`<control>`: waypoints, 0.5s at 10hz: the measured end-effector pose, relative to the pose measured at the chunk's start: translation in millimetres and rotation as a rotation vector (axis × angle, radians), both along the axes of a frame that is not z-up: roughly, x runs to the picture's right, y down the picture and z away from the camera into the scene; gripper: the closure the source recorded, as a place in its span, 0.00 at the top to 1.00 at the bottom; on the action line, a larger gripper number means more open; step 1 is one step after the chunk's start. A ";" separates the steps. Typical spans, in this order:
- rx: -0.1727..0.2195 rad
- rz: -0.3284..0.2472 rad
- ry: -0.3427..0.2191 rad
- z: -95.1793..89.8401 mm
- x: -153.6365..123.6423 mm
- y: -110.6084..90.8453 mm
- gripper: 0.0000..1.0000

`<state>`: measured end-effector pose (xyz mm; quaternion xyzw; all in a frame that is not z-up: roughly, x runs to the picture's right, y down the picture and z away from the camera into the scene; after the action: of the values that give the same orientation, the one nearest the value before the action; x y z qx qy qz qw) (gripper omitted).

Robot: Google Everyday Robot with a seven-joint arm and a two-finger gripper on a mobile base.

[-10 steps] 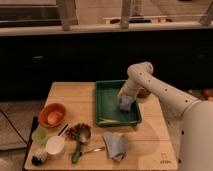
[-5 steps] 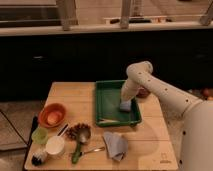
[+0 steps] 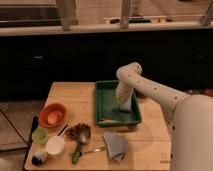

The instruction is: Place sponge in table surface

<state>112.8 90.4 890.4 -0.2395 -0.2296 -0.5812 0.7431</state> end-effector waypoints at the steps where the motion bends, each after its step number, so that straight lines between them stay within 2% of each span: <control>1: 0.000 -0.003 0.015 -1.4 3.8 0.7 0.60; 2: 0.004 -0.007 0.021 -2.1 -0.4 0.1 0.72; 3: 0.010 -0.003 0.022 -1.9 -2.7 -0.6 0.78; 5: 0.015 -0.001 0.038 -3.1 3.6 -2.7 0.80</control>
<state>116.4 87.7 887.3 -0.2450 -0.2109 -0.5787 0.7488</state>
